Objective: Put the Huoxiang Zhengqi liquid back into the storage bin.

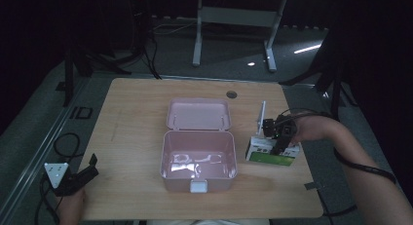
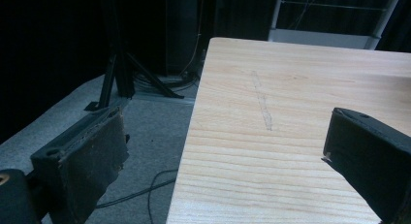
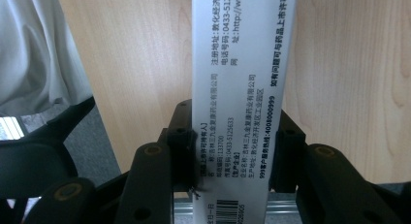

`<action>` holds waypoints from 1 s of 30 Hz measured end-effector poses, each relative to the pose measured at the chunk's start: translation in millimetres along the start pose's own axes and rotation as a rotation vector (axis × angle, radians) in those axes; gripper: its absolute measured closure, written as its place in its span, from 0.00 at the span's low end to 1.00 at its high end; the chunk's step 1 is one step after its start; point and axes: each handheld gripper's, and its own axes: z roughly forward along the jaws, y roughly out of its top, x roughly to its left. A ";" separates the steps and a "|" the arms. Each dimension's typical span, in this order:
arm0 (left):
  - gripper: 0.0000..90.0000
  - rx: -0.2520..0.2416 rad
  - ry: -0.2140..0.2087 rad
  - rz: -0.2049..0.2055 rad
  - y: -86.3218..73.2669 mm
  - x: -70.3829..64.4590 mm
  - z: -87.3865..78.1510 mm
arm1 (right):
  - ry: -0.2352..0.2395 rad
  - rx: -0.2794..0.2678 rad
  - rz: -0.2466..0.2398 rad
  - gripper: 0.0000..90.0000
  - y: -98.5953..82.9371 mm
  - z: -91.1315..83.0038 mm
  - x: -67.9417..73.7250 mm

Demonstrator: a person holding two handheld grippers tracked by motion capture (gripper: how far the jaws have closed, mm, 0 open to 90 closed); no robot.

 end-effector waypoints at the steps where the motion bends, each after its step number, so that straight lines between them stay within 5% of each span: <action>1: 0.02 0.001 -0.001 0.001 0.1 0.0 0.1 | 0.002 -0.002 -0.002 0.68 -0.3 -1.5 1.1; 15: 0.02 0.005 0.003 0.006 0.2 -0.1 0.2 | -0.022 -0.015 0.009 0.68 -3.4 -29.9 14.5; 30: 0.02 0.003 0.001 0.004 0.1 -0.1 0.2 | -0.076 -0.022 -0.010 0.68 7.1 -85.2 34.1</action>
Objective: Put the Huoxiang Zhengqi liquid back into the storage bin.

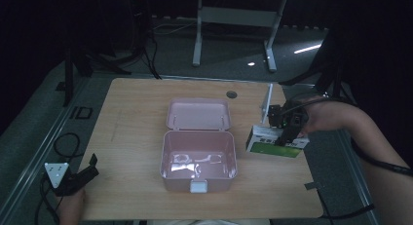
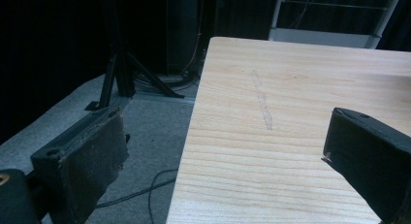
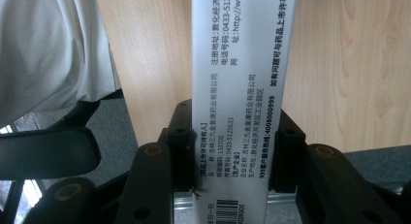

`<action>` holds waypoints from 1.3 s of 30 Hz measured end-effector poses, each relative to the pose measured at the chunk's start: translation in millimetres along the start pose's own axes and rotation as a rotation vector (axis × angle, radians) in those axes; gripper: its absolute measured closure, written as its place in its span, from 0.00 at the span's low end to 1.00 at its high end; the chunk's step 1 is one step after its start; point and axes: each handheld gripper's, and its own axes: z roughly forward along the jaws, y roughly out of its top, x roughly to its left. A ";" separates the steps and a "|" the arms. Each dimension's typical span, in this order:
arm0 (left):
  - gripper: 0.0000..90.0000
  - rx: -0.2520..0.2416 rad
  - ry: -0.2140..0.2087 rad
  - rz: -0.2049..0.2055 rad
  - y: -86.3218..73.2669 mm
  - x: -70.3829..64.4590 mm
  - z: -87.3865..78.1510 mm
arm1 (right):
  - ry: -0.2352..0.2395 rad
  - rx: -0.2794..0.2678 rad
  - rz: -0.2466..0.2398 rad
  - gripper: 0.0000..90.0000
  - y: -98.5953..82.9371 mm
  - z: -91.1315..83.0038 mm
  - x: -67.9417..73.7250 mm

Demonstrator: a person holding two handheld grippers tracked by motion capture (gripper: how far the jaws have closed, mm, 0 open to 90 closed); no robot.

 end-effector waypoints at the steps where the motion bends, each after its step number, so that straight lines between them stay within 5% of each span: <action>1: 0.02 0.001 -0.001 0.000 0.1 0.1 0.0 | -0.003 0.002 -0.003 0.68 1.1 -3.4 1.1; 15: 0.02 -0.004 -0.005 0.002 -0.2 -0.4 -0.1 | -0.042 0.006 -0.030 0.68 36.2 -27.3 10.1; 32: 0.02 0.000 -0.016 0.000 0.0 0.4 0.0 | 0.002 -0.031 -0.087 0.68 90.4 -24.8 13.6; 39: 0.02 0.000 -0.021 -0.001 0.0 0.8 0.1 | 0.021 -0.022 -0.117 0.68 123.6 -7.2 18.3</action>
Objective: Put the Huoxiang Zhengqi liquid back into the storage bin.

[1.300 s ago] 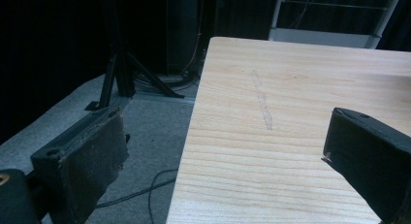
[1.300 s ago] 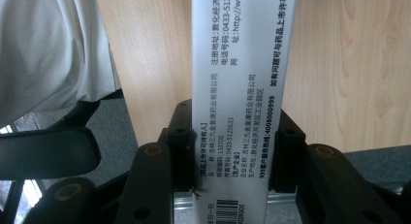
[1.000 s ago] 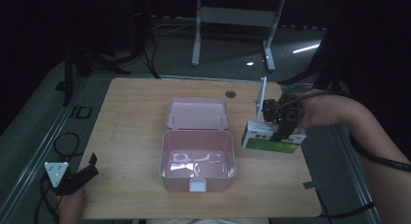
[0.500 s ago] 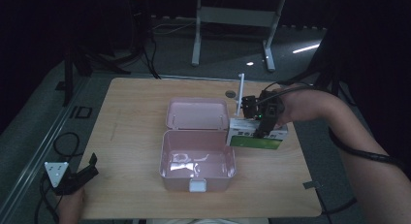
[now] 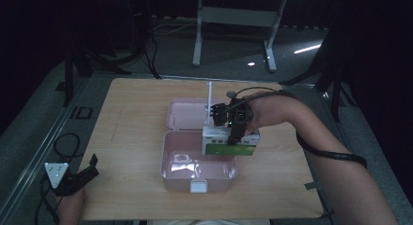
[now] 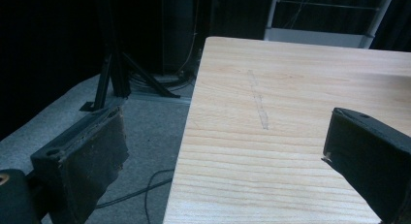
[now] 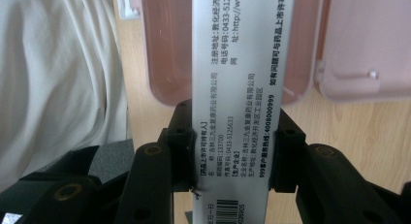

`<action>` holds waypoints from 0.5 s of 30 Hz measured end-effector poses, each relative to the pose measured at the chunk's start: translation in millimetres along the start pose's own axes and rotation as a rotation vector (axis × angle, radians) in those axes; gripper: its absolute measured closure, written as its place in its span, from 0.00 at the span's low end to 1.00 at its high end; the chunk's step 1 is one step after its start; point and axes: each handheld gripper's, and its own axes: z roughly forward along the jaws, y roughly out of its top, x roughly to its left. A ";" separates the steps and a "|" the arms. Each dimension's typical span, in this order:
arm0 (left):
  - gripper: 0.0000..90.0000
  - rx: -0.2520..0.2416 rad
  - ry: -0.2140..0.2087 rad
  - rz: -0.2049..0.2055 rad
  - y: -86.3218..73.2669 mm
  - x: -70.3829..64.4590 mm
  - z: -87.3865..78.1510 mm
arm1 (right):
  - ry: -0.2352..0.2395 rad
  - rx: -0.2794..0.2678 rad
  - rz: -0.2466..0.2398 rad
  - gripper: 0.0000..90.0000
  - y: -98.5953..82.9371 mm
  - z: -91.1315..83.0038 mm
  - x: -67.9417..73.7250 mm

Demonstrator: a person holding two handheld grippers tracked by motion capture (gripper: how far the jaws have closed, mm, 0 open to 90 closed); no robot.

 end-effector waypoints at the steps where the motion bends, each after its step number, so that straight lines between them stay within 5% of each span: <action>1: 0.02 0.000 0.000 0.000 0.0 0.0 0.0 | 0.001 -0.002 -0.006 0.68 4.1 2.4 -0.2; 15: 0.02 0.002 -0.003 0.004 0.1 0.1 -0.3 | 0.034 0.010 -0.064 0.68 50.2 24.9 9.4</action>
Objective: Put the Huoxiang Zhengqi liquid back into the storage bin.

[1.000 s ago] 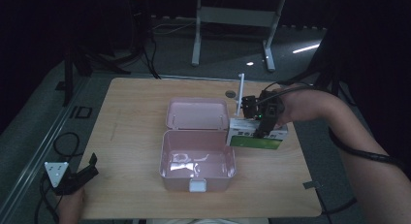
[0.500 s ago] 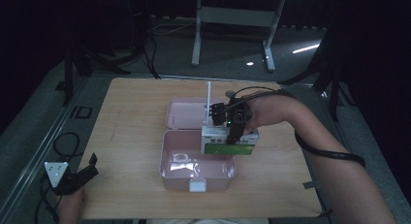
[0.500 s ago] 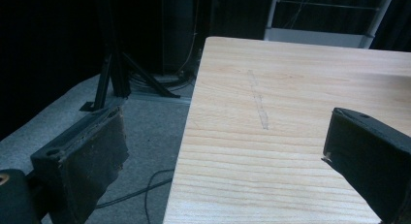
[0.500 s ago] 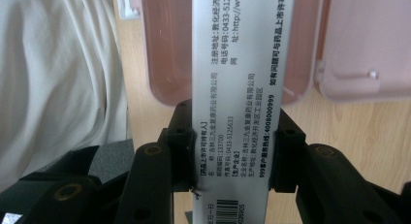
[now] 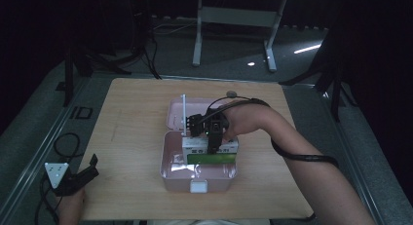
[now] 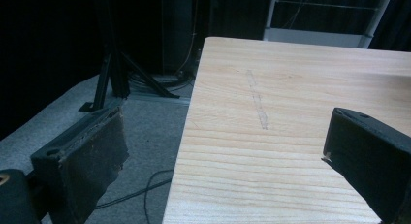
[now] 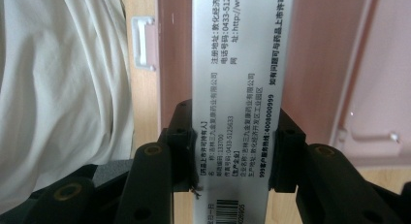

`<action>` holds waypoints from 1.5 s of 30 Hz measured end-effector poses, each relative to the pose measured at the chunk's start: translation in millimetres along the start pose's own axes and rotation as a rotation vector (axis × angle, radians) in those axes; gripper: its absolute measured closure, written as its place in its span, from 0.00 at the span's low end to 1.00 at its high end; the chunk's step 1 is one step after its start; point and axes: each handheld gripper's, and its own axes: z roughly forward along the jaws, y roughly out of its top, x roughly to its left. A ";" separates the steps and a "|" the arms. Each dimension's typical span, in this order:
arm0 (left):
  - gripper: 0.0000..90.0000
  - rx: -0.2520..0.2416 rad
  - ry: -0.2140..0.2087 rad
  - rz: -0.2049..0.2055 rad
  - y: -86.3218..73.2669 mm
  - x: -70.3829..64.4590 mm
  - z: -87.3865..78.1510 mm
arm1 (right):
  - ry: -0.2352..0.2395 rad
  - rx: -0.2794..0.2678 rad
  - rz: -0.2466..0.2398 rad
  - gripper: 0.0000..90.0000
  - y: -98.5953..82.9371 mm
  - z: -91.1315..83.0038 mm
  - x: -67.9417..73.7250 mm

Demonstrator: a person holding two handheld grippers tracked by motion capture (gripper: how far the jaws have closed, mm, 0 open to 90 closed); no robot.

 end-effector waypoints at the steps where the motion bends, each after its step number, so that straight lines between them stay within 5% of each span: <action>1: 0.02 0.000 0.000 0.000 0.0 0.0 0.0 | 0.001 0.002 -0.004 0.68 2.0 3.1 0.4; 26: 0.02 -0.001 -0.004 -0.001 0.0 0.2 0.4 | 0.056 0.023 -0.005 0.68 13.3 104.3 -11.8; 45: 0.02 0.001 -0.003 0.001 0.1 -0.1 0.7 | 0.090 0.027 0.010 0.68 3.4 138.2 -11.1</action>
